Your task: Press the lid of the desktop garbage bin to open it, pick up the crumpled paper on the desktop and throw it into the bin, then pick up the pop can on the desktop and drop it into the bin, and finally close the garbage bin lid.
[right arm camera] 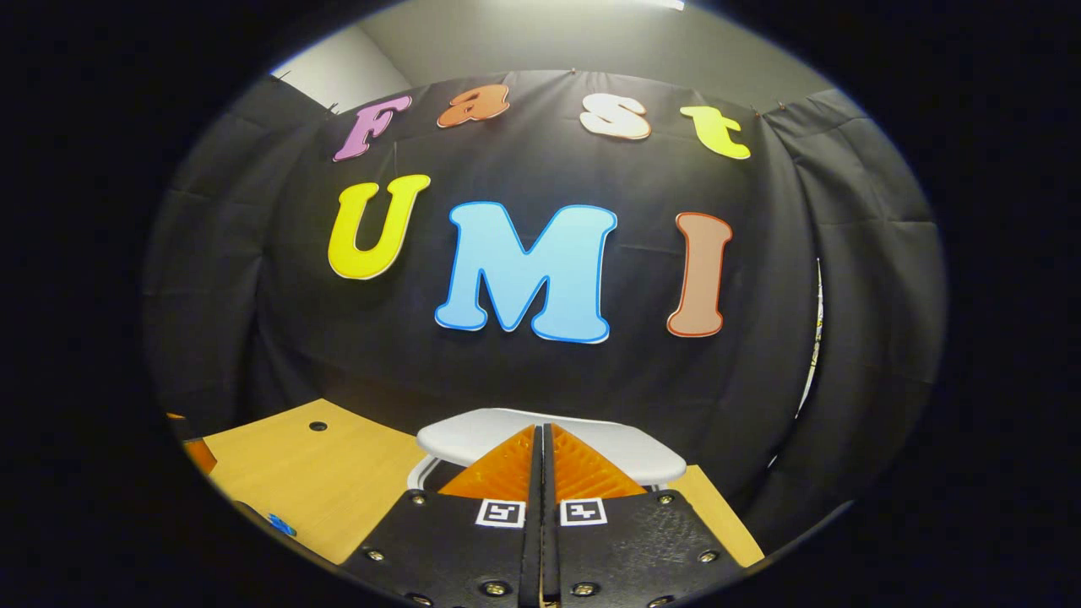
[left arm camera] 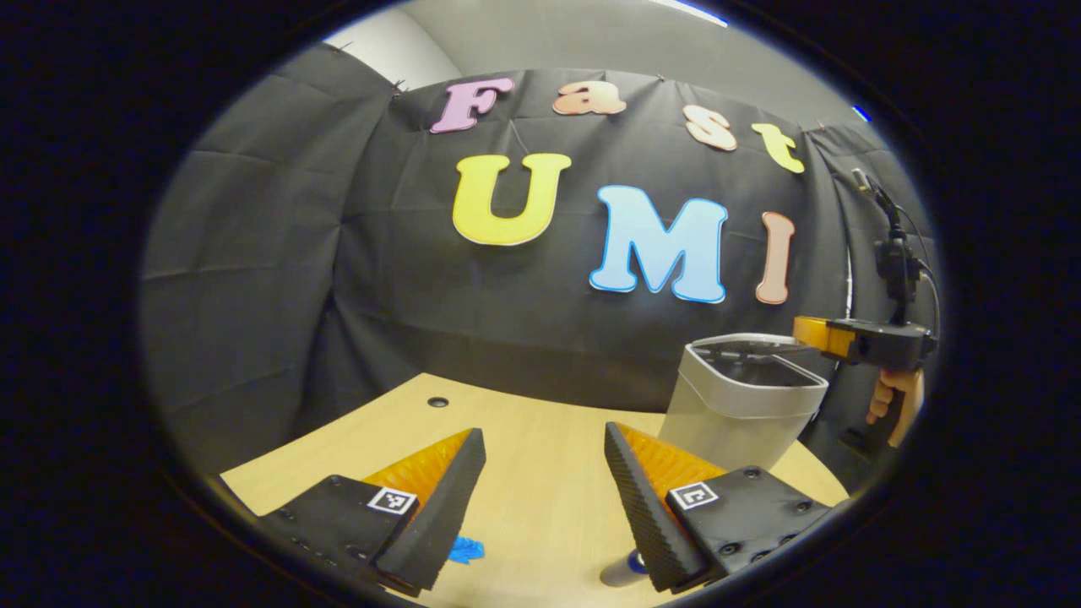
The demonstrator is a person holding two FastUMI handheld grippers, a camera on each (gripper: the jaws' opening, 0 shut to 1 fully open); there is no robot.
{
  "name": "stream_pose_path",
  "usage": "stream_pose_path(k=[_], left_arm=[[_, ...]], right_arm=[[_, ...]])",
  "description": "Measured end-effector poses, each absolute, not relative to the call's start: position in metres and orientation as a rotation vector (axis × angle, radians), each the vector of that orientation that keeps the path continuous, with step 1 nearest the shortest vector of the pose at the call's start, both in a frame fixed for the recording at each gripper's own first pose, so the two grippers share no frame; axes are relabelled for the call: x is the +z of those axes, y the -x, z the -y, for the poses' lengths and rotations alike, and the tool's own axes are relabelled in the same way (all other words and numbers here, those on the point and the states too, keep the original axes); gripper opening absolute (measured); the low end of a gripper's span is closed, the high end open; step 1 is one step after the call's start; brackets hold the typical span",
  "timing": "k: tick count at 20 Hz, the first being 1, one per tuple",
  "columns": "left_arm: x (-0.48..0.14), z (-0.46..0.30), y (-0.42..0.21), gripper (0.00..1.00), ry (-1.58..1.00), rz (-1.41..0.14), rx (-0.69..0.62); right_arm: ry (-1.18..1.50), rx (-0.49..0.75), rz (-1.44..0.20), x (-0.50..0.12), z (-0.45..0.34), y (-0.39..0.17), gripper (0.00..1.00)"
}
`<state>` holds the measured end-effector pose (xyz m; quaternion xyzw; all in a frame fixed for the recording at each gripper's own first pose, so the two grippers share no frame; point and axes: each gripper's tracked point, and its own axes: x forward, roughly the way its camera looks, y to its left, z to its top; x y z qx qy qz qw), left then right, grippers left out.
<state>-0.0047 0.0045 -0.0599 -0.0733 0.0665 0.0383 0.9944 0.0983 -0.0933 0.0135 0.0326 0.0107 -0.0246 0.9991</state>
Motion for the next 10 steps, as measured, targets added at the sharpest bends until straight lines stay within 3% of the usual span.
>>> stream_pose_path(k=[10], left_arm=[[-0.078, -0.022, 0.008, 0.91, 0.107, -0.164, -0.037]], right_arm=[[-0.091, -0.133, 0.02, 0.036, 0.074, -0.044, 0.01]])
